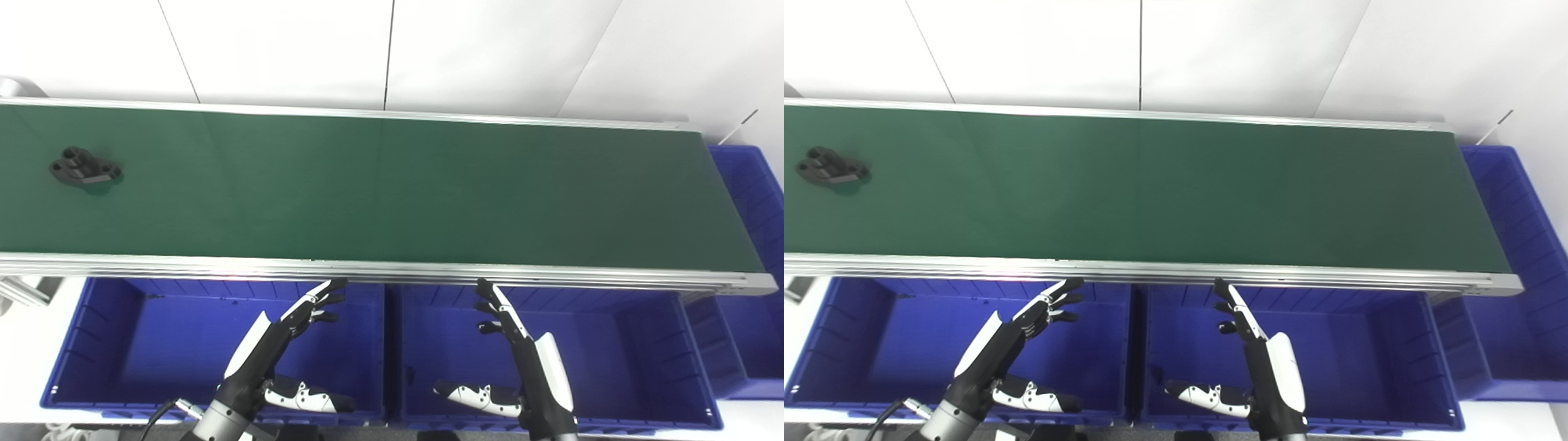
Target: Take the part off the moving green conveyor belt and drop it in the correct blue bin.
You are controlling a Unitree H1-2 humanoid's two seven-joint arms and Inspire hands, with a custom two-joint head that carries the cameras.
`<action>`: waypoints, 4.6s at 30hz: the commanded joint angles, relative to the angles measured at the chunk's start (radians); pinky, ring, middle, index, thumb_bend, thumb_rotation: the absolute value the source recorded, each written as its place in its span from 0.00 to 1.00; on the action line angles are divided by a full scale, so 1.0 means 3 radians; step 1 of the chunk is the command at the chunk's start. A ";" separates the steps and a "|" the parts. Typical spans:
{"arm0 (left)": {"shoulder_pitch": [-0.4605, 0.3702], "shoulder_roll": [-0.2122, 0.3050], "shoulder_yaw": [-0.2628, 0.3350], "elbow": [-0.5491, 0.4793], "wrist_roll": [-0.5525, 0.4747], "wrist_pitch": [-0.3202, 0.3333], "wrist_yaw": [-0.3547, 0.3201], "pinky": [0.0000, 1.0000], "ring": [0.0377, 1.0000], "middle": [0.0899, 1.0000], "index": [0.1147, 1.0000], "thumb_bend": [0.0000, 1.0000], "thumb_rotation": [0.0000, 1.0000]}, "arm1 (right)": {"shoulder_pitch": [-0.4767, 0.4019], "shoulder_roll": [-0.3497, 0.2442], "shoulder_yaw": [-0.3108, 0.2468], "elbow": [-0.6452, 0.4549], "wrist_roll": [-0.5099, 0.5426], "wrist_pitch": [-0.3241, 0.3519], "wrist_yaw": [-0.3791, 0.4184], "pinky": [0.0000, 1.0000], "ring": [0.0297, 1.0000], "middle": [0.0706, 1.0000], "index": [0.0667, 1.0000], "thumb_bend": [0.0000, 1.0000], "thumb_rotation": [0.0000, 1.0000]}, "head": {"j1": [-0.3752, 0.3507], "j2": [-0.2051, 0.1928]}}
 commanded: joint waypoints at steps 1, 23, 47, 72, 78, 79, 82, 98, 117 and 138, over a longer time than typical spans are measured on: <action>-0.0017 0.0011 0.0001 -0.0074 -0.0023 -0.0122 0.0022 0.76 0.87 0.93 0.89 0.78 0.30 | 0.0022 0.0011 -0.0014 -0.0097 0.0003 -0.0102 -0.0043 0.68 0.82 0.88 0.93 0.78 0.34 | 0.0002 0.0001; -0.0008 0.0012 0.0011 -0.0077 -0.0052 -0.0122 0.0022 0.77 0.87 0.92 0.88 0.78 0.29 | 0.0024 0.0018 -0.0011 -0.0089 -0.0012 -0.0126 -0.0059 0.67 0.81 0.88 0.93 0.78 0.34 | 0.0007 0.0003; 0.0000 0.0037 -0.0031 -0.0058 0.0022 -0.0122 0.0084 0.76 0.88 0.93 0.89 0.78 0.31 | 0.0039 0.0006 0.0003 -0.0034 0.0000 -0.0196 -0.0105 0.68 0.81 0.88 0.94 0.77 0.35 | 0.0023 -0.0106; -0.0035 0.0061 -0.0097 0.0010 0.0032 -0.0122 0.0199 0.76 0.87 0.93 0.88 0.78 0.30 | 0.0018 -0.0011 0.0025 0.0029 -0.0017 -0.0221 -0.0169 0.67 0.80 0.87 0.94 0.77 0.35 | -0.0008 -0.0159; -0.0030 0.0072 -0.0101 0.0008 0.0003 -0.0122 0.0172 0.77 0.88 0.93 0.89 0.78 0.30 | 0.0005 -0.0033 0.0039 0.0048 -0.0015 -0.0224 -0.0167 0.67 0.81 0.88 0.94 0.77 0.34 | 0.0005 -0.0163; -0.0030 0.0072 -0.0100 0.0005 -0.0005 -0.0122 0.0166 0.77 0.88 0.93 0.89 0.78 0.29 | 0.0002 -0.0036 0.0044 0.0051 -0.0004 -0.0225 -0.0166 0.67 0.81 0.88 0.94 0.77 0.34 | 0.0005 -0.0163; -0.0037 0.0075 -0.0104 0.0007 0.0003 -0.0122 0.0173 0.77 0.88 0.93 0.89 0.78 0.28 | 0.0001 -0.0037 0.0048 0.0051 0.0011 -0.0220 -0.0160 0.67 0.81 0.88 0.94 0.77 0.33 | 0.0004 -0.0163; -0.0051 0.0064 -0.0124 0.0030 0.0037 -0.0122 0.0232 0.77 0.87 0.92 0.88 0.78 0.29 | -0.0022 -0.0069 0.0079 0.0087 0.0034 -0.0232 -0.0174 0.68 0.81 0.87 0.94 0.77 0.33 | -0.0002 -0.0169; -0.0050 0.0065 -0.0151 0.0035 0.0046 -0.0122 0.0242 0.77 0.88 0.93 0.89 0.78 0.29 | -0.0015 -0.0100 0.0086 0.0088 0.0040 -0.0232 -0.0201 0.67 0.81 0.88 0.94 0.77 0.34 | 0.0121 -0.0204; -0.0204 0.0121 -0.0673 0.0285 0.0413 -0.0122 0.0949 0.69 0.82 0.87 0.82 0.85 0.28 | -0.0090 -0.0499 0.0425 0.0383 0.0394 -0.0242 -0.0618 0.68 0.82 0.90 0.98 0.73 0.28 | 0.1073 -0.0890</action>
